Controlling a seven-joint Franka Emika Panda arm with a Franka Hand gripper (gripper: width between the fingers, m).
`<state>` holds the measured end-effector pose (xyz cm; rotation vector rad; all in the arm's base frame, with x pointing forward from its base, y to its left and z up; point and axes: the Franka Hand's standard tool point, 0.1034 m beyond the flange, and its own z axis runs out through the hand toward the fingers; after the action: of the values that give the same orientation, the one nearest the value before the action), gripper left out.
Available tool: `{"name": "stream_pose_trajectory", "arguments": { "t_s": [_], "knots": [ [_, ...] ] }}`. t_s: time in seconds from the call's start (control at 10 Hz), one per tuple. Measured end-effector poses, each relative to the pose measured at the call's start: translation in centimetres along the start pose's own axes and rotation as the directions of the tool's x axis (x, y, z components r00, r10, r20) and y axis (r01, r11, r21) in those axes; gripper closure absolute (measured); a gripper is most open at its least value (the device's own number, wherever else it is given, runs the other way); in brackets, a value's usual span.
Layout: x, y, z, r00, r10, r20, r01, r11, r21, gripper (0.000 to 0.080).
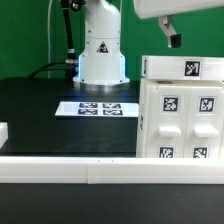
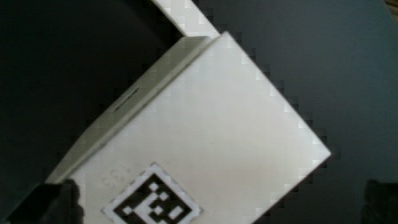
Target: Assemble cabinet
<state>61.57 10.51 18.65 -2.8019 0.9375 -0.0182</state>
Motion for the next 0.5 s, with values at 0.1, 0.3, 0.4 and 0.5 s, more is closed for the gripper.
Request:
{"name": "stream_pose_trajectory", "arguments": {
  "t_s": [0.1, 0.3, 0.4, 0.5],
  "knots": [
    [0.02, 0.02, 0.0, 0.997, -0.072, 0.0, 0.072, 0.997, 0.0, 0.0002],
    [-0.04, 0.03, 0.01, 0.973, -0.233, 0.002, 0.233, 0.973, -0.004, 0.0002],
    [-0.18, 0.04, 0.0, 0.948, -0.319, 0.009, 0.319, 0.948, -0.01, 0.0002],
    [-0.19, 0.03, -0.02, 0.919, -0.394, 0.011, 0.394, 0.919, -0.01, 0.0002]
  ]
}}
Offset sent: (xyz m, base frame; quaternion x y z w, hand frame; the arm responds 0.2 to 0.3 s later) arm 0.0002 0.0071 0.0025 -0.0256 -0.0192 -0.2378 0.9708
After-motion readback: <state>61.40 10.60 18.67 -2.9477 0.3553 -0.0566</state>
